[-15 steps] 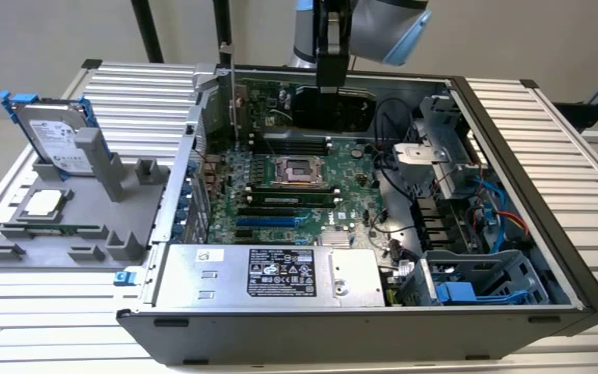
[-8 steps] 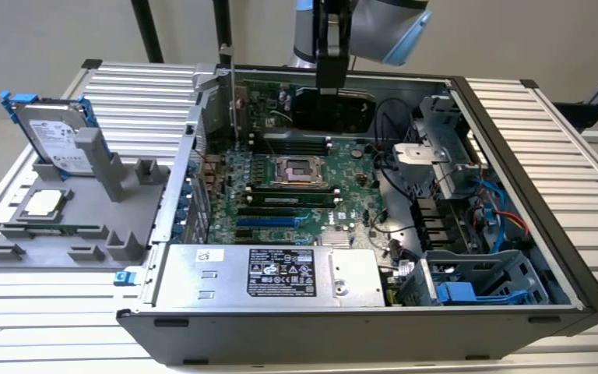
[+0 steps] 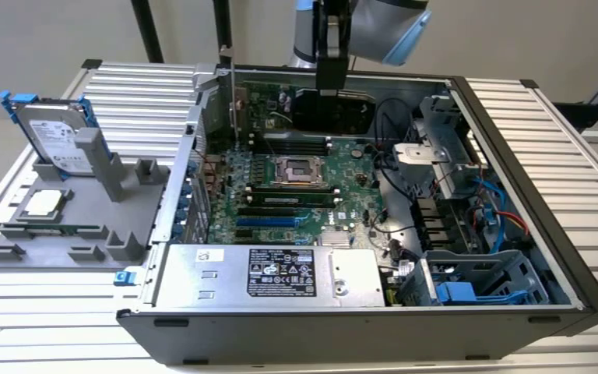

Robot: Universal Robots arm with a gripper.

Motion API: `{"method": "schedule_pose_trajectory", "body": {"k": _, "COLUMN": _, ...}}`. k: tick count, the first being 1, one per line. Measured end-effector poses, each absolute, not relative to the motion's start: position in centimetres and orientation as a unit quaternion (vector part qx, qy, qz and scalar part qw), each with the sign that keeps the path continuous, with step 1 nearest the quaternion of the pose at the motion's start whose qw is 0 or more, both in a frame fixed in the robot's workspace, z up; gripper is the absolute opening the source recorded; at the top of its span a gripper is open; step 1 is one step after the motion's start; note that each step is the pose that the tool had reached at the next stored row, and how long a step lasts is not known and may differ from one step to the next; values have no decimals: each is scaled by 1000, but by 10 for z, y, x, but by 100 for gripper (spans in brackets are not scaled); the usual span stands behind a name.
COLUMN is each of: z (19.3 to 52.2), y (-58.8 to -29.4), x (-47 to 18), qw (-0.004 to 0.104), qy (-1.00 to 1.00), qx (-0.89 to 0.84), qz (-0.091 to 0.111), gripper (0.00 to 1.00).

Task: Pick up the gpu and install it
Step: 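Insert the gpu into the slot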

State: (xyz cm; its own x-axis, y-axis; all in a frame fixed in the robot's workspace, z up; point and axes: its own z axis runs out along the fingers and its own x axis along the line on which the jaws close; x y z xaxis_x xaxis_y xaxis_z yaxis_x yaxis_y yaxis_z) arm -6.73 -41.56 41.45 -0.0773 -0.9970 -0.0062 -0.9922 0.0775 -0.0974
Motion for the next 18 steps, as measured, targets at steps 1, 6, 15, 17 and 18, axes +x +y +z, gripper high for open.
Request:
{"method": "schedule_pose_trajectory", "body": {"k": 1, "z": 414, "y": -416, "x": -67, "qw": 35, "qy": 733, "qx": -678, "qz": -34, "gripper": 0}}
{"method": "schedule_pose_trajectory", "body": {"k": 6, "z": 413, "y": -416, "x": -67, "qw": 35, "qy": 733, "qx": -678, "qz": -34, "gripper": 0}}
{"method": "schedule_pose_trajectory", "body": {"k": 15, "z": 412, "y": -416, "x": -67, "qw": 34, "qy": 733, "qx": -678, "qz": -35, "gripper": 0}}
{"method": "schedule_pose_trajectory", "body": {"k": 17, "z": 411, "y": -416, "x": -67, "qw": 34, "qy": 733, "qx": -678, "qz": -36, "gripper": 0}}
{"method": "schedule_pose_trajectory", "body": {"k": 18, "z": 411, "y": -416, "x": -67, "qw": 34, "qy": 733, "qx": -678, "qz": -36, "gripper": 0}}
